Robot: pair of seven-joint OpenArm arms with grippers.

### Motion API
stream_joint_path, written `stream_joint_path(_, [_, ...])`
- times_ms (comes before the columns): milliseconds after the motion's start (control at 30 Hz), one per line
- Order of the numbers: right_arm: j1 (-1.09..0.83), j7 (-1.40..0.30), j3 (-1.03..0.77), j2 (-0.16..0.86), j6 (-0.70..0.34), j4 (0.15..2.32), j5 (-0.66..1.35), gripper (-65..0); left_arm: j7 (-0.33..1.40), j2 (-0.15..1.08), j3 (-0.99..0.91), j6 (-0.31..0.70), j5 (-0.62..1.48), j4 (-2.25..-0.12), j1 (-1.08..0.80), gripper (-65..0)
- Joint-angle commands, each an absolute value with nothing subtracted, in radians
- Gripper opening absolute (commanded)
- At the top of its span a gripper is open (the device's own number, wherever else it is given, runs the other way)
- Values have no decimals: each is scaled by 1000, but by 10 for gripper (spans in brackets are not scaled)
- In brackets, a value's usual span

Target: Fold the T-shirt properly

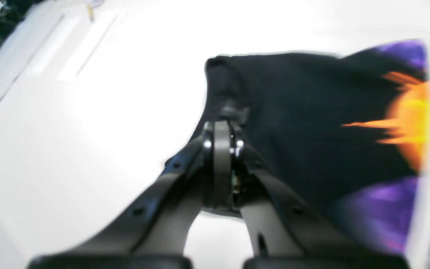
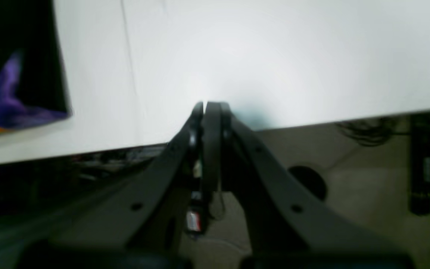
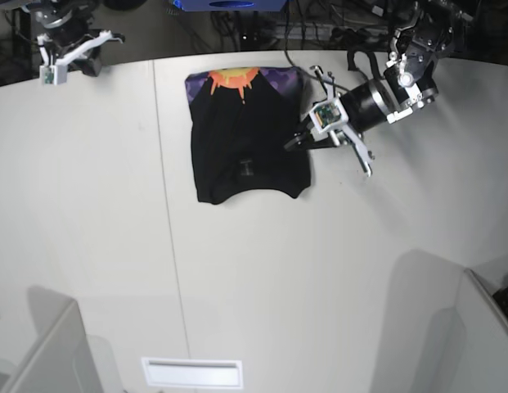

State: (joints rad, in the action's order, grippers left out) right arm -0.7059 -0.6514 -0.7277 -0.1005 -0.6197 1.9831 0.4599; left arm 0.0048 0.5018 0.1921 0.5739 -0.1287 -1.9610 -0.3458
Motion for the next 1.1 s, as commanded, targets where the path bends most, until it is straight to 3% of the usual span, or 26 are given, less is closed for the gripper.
stream_joint_path(0, [-731,-627,-740,-99,-662,1998,476,-650,-58,513,153,570,-117,-1977,-383,-650])
stream_joint_path(333, [-857,-627,-777,-94,-698,1998,475,-650,-269,513,5,570,-119,-1952,-650,-650])
stream_joint_path(833, [-1036,-664,-766,-97,-698,1917,467,-650,-409,509,12,570,-119,-1732,-888,-650])
stream_joint_path(1067, [-983,-630,-654,-96,-698,1678,205,-650,-415,490,13,570,-119,-1531,-891,-650])
